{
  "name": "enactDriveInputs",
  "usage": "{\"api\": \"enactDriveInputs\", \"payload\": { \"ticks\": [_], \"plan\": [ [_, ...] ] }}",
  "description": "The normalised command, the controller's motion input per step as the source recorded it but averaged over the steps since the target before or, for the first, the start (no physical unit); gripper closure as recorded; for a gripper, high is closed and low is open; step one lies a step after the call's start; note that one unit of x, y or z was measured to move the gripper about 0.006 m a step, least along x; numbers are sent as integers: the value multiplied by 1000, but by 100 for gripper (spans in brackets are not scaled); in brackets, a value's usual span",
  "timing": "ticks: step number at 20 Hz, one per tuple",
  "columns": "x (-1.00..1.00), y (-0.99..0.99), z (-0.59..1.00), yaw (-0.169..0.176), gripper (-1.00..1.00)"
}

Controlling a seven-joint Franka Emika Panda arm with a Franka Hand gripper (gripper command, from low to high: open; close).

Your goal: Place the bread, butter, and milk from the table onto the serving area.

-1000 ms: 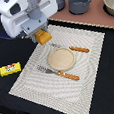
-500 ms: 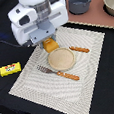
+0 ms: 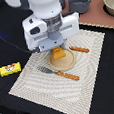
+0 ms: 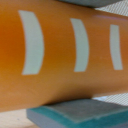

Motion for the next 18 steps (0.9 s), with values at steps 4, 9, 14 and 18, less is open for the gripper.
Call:
{"api": "enactDriveInputs", "payload": {
  "ticks": [4,9,14,18],
  "plan": [
    [554,-32,-68,-50,100],
    [454,-50,-87,-37,100],
    [353,-28,126,-39,-100],
    [135,164,732,-28,-100]
  ]
}}
